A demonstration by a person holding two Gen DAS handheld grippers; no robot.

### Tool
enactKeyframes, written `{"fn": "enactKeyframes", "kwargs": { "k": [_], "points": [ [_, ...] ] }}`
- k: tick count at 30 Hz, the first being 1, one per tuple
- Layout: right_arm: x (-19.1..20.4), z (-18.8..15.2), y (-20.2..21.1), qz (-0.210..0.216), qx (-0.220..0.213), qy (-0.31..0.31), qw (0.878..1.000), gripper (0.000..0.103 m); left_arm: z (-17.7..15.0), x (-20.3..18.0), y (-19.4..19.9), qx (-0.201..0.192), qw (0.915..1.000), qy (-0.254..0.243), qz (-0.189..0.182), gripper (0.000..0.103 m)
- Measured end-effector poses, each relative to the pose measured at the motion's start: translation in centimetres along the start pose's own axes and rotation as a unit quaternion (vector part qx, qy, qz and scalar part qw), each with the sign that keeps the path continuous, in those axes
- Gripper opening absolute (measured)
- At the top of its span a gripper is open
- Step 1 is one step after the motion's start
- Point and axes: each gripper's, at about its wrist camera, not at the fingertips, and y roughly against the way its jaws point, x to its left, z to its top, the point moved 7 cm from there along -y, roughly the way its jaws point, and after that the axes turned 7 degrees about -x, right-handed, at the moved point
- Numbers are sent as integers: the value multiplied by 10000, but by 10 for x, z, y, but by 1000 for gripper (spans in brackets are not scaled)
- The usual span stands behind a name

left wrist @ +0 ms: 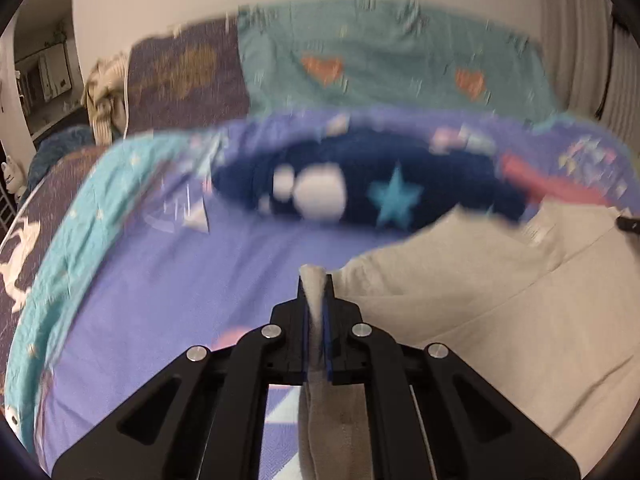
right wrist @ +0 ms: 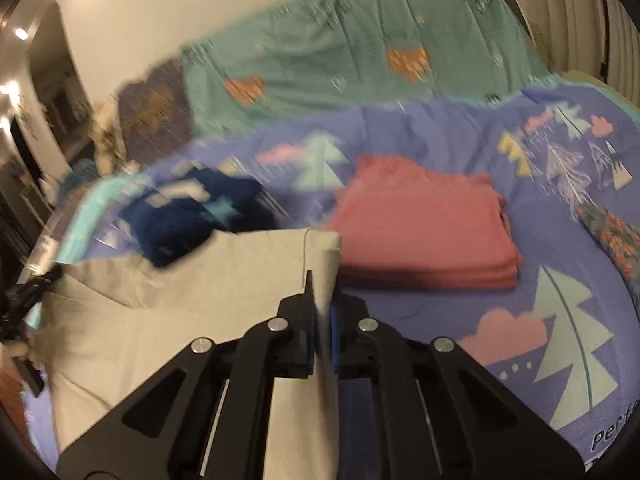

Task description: Fold small clothes

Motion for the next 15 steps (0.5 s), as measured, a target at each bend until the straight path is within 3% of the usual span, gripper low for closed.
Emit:
{"fn": "enactKeyframes", "kwargs": {
  "k": [2,5,8,12,13,15],
  "points": [
    [-14,-24,-19,-334,324,-22,9989,18,-25,2,-17,352,9992,-57,152,11],
    [-22,-32,2,-171,21,-188,9997,20,-29,15,1,136,9998,95,147,19],
    [-14,-32,48,61,-352,-38,9994,21,-21,24,37,-210,9995,199,132,32],
    [23,-57,106,843,-520,272,9947,22,-40,2,97,-488,9979,25,-428,43],
    [34,-73,117,1098,-472,340,9923,23,-51,-9,107,-453,9972,-66,-591,45],
    [40,-103,118,1115,-206,435,9926,31,-84,-25,116,-212,9963,-330,-768,58]
  ]
}}
